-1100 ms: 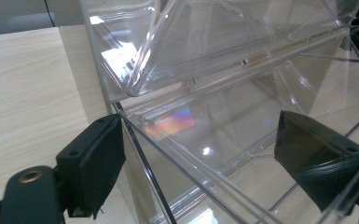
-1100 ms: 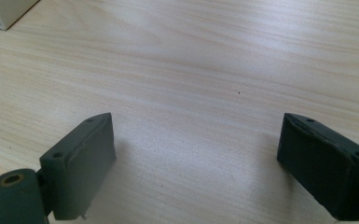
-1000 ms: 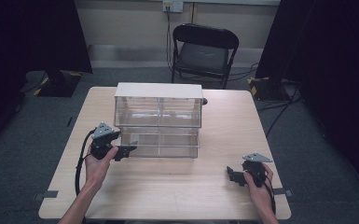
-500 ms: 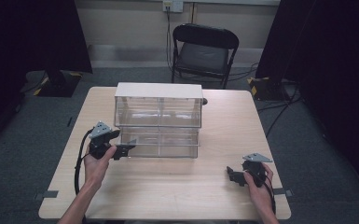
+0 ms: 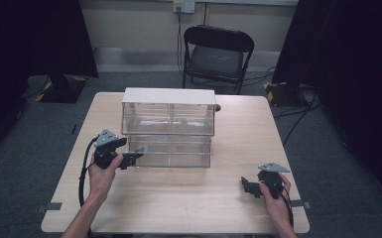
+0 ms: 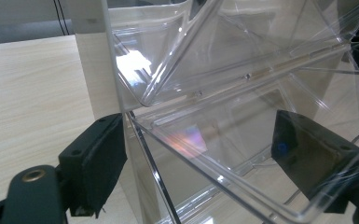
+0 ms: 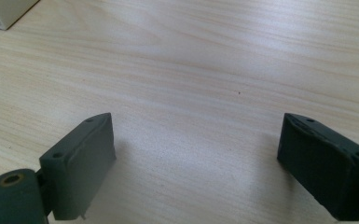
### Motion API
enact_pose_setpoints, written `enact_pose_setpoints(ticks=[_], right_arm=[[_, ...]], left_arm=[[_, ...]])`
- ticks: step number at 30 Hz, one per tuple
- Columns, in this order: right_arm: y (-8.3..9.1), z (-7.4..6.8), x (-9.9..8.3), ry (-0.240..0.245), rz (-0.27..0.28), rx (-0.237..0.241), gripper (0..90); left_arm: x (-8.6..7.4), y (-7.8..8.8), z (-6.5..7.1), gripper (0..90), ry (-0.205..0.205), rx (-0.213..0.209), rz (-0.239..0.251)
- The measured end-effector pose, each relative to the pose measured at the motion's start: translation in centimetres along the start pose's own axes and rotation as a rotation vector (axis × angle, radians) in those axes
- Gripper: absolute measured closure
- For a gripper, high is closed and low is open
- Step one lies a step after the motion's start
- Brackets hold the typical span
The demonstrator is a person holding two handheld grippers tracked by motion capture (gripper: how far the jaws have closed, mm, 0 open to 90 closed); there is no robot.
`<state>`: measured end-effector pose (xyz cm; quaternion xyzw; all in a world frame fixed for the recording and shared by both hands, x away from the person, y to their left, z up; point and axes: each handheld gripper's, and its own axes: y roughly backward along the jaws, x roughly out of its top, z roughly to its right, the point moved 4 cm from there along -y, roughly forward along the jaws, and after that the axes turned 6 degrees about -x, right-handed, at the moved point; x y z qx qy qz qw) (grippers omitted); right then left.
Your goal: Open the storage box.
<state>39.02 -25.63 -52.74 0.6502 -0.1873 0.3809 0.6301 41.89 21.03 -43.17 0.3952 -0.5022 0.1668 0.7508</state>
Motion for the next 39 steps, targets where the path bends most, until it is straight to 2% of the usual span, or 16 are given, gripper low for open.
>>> enact_pose_setpoints(ticks=[32, 35, 39], right_arm=[[-0.04, 0.0, 0.02, 0.001, 0.0, 0.0, 10.1], [-0.03, 0.0, 0.02, 0.001, 0.0, 0.0, 10.1], [-0.03, 0.0, 0.02, 0.001, 0.0, 0.0, 10.1]], left_arm=[[0.42, 0.1, -0.21, 17.1, 0.013, -0.005, 0.006], [0.6, 0.12, -0.22, 17.0, 0.007, -0.003, -0.004], [0.85, 0.17, -0.19, 16.0, 0.002, -0.014, 0.006]])
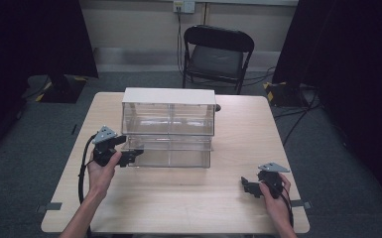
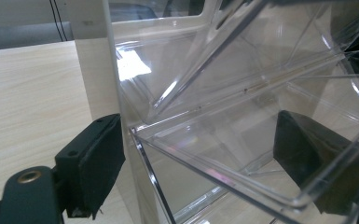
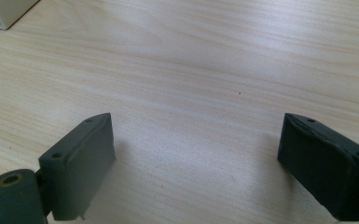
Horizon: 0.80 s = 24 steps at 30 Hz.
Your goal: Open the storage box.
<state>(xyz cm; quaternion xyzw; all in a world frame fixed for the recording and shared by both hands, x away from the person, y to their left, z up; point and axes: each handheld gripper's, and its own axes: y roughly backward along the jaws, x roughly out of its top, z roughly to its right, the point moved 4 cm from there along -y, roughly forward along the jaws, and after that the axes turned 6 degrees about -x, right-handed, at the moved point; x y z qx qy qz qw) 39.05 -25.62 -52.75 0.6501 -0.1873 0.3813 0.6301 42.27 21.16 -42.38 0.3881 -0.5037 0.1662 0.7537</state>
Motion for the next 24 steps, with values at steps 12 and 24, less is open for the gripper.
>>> enact_pose_setpoints(ticks=[12, 24], right_arm=[[0.0, 0.0, 0.0, 0.0, 0.0, 0.0, 10.1], [0.0, 0.0, 0.0, 0.0, 0.0, 0.0, 10.1]], left_arm=[[0.14, 0.01, 0.16, 16.0, -0.016, -0.005, 0.001], [0.61, -0.02, 0.39, 15.9, -0.025, -0.007, 0.019]])
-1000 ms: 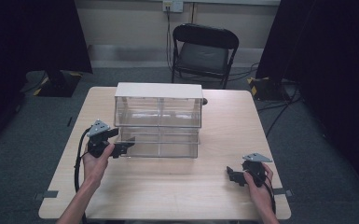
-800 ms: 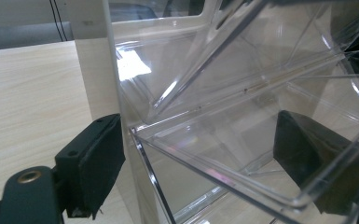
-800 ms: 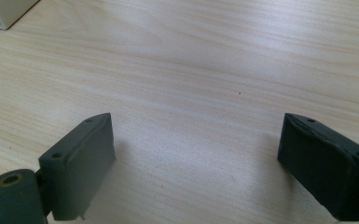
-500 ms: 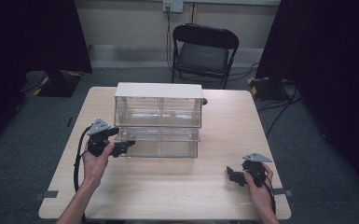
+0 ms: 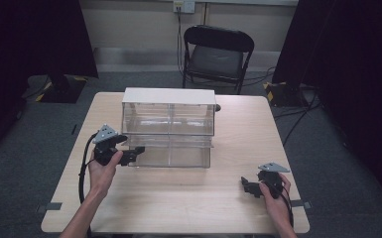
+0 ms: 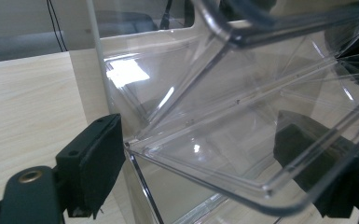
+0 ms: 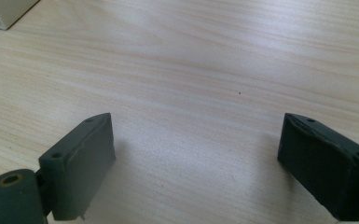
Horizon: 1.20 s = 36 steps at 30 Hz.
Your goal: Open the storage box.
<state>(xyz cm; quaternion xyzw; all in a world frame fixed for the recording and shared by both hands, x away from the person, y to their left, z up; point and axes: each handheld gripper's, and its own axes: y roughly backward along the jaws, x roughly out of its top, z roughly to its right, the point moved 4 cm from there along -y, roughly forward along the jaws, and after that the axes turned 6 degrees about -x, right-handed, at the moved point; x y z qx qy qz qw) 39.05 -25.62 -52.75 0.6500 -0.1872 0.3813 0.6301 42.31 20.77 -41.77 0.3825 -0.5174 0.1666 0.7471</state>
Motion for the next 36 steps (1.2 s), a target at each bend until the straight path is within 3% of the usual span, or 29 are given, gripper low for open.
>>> enact_pose_setpoints(ticks=[17, 36], right_arm=[[0.0, 0.0, 0.0, 0.001, 0.0, 0.0, 10.0], [0.0, 0.0, 0.0, 0.001, -0.002, 0.001, 9.7]], left_arm=[[0.3, 0.2, -0.1, 15.7, 0.02, -0.004, 0.021], [1.1, -0.1, 0.1, 14.1, 0.003, -0.007, 0.002]])
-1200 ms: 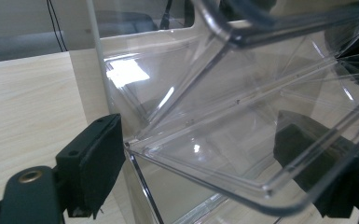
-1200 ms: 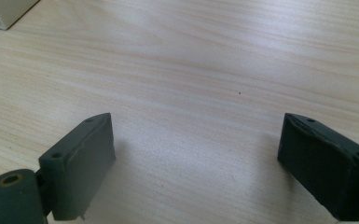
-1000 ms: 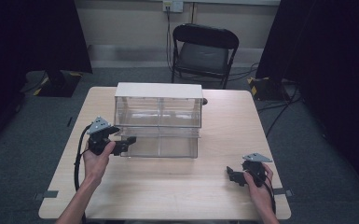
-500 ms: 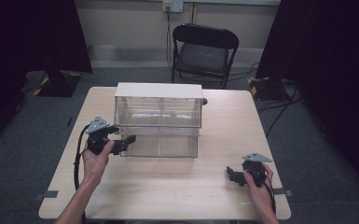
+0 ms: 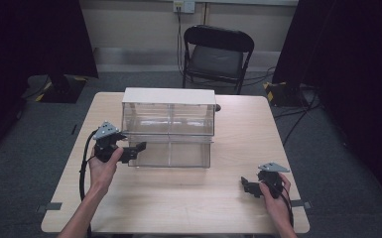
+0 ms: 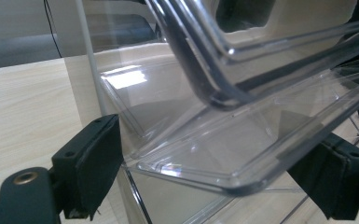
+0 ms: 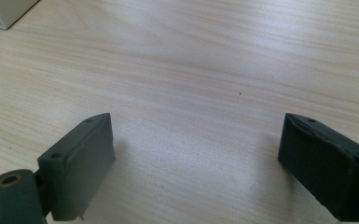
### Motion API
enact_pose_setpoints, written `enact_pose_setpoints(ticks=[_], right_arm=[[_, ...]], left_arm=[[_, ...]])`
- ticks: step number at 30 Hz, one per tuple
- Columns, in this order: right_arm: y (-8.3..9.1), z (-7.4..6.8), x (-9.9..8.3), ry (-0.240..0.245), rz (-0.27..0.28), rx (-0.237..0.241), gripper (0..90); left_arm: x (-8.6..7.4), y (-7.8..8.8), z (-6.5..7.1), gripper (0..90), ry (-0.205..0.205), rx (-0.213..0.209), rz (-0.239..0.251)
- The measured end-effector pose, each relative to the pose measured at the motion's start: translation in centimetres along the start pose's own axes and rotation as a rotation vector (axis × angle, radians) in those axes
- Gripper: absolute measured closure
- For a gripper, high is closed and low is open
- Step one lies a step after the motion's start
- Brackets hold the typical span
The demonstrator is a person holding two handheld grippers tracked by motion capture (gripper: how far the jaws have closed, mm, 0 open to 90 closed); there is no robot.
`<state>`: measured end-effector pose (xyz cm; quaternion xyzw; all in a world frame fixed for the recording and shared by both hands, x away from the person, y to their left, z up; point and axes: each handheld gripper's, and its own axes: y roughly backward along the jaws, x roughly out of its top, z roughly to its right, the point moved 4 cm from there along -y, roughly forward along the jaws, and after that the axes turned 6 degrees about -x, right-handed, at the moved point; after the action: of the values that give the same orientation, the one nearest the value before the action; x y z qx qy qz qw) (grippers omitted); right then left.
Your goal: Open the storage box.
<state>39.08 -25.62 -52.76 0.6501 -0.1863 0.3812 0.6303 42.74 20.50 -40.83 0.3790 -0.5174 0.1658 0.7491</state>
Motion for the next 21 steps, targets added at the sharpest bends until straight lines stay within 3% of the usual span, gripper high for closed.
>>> enact_pose_setpoints(ticks=[21], right_arm=[[-0.02, -0.01, 0.01, 0.0, -0.002, 0.001, 9.4]], left_arm=[[0.33, -0.14, 0.1, 8.6, 0.005, -0.01, 0.003]])
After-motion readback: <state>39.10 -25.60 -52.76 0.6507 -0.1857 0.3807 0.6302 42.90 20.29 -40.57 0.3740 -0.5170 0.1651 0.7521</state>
